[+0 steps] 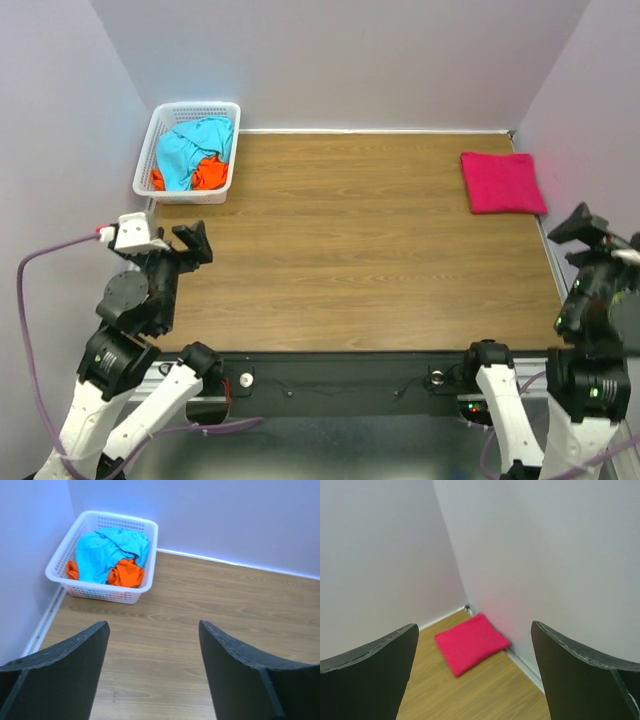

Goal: Fold and stack the t-shirts
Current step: Neatly place the folded tshirt to the corner

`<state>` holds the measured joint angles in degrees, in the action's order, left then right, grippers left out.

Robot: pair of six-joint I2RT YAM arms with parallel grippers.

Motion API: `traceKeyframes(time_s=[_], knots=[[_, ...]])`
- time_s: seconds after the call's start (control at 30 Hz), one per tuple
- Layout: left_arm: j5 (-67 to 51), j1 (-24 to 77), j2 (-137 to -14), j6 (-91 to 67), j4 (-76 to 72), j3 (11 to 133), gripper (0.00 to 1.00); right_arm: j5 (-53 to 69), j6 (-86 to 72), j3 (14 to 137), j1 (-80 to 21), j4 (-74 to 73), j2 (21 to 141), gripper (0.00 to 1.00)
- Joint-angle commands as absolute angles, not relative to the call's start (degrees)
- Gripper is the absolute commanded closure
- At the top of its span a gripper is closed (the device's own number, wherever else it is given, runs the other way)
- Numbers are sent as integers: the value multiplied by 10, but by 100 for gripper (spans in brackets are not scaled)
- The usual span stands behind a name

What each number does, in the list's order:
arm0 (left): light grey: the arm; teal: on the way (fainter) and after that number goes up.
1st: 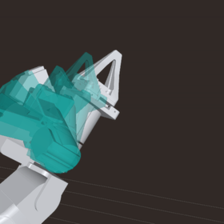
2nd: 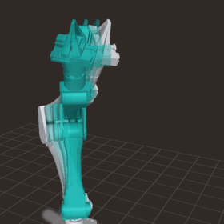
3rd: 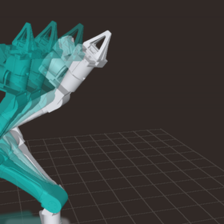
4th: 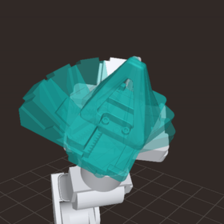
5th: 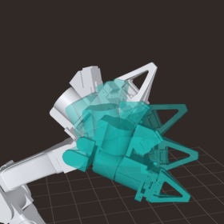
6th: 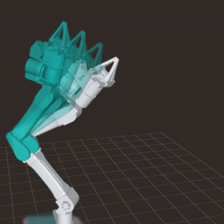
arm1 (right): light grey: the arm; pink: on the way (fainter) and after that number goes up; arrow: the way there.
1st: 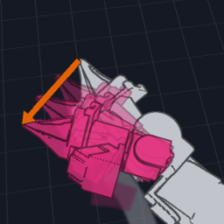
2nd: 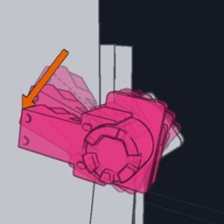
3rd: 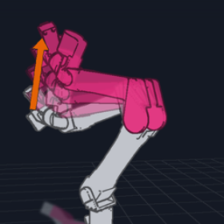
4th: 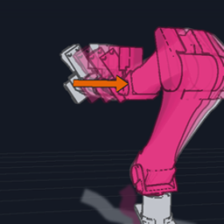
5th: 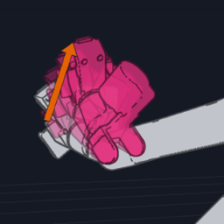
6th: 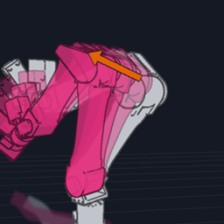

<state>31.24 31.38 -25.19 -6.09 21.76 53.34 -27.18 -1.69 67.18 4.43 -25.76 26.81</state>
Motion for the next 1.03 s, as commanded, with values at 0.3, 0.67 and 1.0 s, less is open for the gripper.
traceKeyframes(time_s=[0.3, 0.67, 1.0], knots=[[359, 311, -118, -112, 223, 496, 8, -229, -25, 663, 34, -289, 187, 0], [357, 311, -141, -120, 171, 479, 7, -174, -45, 659, 29, -287, 225, 0], [352, 312, -156, -120, 137, 465, 7, -154, -41, 659, 27, -287, 239, 0]])
